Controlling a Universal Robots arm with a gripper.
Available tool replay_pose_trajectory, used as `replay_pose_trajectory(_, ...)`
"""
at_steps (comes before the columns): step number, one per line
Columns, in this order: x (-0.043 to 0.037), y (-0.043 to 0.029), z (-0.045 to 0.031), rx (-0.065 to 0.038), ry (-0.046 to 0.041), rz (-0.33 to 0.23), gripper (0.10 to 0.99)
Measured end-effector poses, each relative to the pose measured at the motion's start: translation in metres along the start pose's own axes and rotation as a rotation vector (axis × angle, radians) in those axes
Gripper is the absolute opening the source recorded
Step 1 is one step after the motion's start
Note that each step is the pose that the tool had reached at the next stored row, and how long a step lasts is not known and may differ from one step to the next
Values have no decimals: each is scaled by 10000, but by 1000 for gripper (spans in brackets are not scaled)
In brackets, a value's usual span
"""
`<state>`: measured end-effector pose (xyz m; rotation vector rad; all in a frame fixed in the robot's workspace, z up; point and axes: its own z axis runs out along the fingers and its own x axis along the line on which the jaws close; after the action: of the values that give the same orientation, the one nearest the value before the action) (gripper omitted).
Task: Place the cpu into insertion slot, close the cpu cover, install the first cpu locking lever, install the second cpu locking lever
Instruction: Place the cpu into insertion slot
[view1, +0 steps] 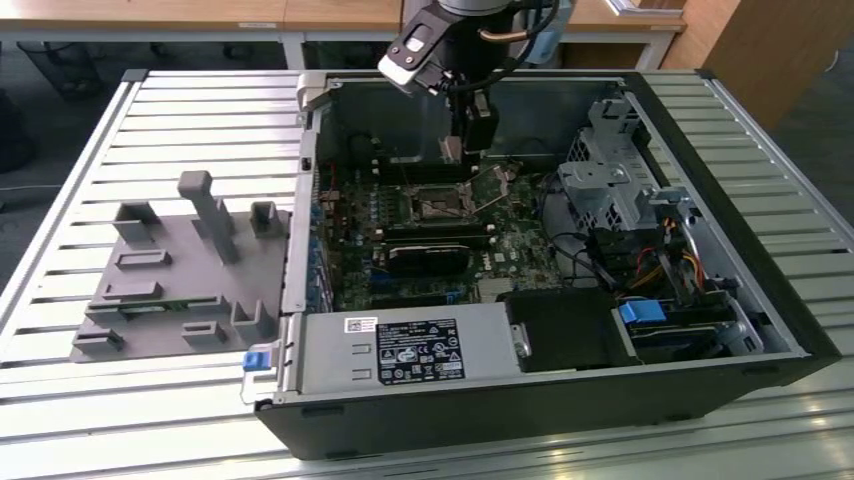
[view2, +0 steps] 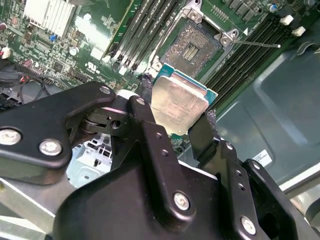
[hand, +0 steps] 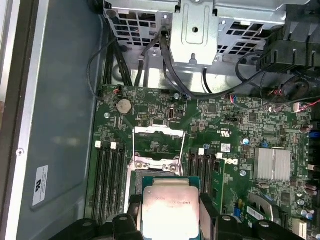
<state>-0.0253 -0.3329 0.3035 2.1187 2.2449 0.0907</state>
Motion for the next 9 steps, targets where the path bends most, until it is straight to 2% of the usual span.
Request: replay_pose_trajectory(9,54,-59,114,-2,-17,230,541)
